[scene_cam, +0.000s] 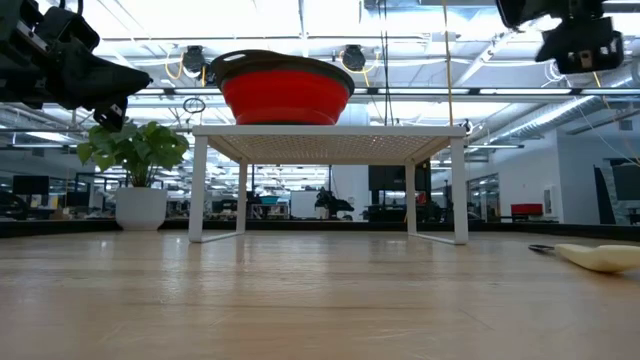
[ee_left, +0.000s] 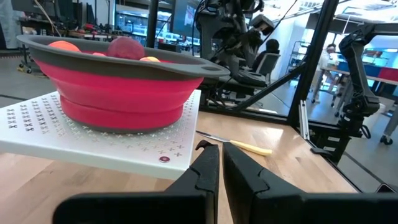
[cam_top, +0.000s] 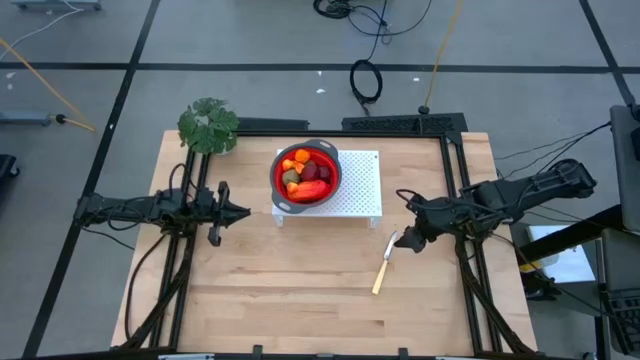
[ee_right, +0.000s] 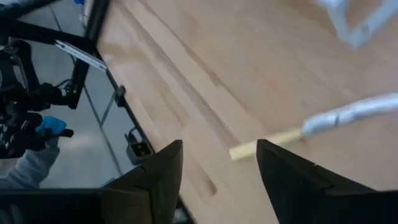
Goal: Pick & Place Fruit
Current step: Put the yellow knife on of the shelf
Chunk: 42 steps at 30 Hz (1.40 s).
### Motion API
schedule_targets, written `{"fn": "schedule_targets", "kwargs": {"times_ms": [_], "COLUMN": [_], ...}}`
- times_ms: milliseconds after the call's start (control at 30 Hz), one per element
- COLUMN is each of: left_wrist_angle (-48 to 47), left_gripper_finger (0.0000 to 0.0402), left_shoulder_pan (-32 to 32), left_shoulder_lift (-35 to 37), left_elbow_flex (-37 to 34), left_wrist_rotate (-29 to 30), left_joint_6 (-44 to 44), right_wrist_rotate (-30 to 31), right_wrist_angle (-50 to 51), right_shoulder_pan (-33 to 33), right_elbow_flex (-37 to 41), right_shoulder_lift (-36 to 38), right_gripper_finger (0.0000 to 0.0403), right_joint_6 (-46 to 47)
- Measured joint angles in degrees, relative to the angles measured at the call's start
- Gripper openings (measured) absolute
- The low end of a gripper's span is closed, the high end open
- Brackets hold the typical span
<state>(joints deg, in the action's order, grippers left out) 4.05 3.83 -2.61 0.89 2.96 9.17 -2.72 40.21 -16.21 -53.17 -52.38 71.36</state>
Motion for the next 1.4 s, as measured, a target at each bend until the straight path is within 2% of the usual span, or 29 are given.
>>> {"fn": "schedule_targets", "kwargs": {"times_ms": [133,400,667,867,1400], "left_wrist_angle": [0.00,-0.02,-1.33,-1.44,-2.10], "left_gripper_finger": [0.0019,0.0019,0.0019,0.0019,0.0019], "left_shoulder_pan": [0.00,0.00,0.00,0.00,0.00], "left_shoulder_lift": [0.00,0.02,0.01,0.02,0.00], "left_elbow_flex": [0.00,0.00,0.00,0.00,0.00], "left_wrist_rotate": [-0.02,-0.15,-0.17,-0.15,-0.13], "left_joint_6": [0.00,0.22,0.42,0.37,-0.07], "right_wrist_rotate": [1.46,1.16,-0.55,-0.43,2.96], "right_wrist_angle": [-1.58,-1.42,-2.10,-2.74,-5.73], "right_shoulder_pan": [0.09,-3.90,-8.59,-9.04,-8.98], "right_elbow_flex": [0.00,0.07,0.07,0.07,0.07], "right_shoulder_lift": [-0.02,-2.91,-11.89,-18.87,-31.80], "right_gripper_finger": [0.0199,0.0197,0.0197,0.0196,0.0196], "right_joint_6": [-2.70,4.43,13.33,22.40,31.50]}}
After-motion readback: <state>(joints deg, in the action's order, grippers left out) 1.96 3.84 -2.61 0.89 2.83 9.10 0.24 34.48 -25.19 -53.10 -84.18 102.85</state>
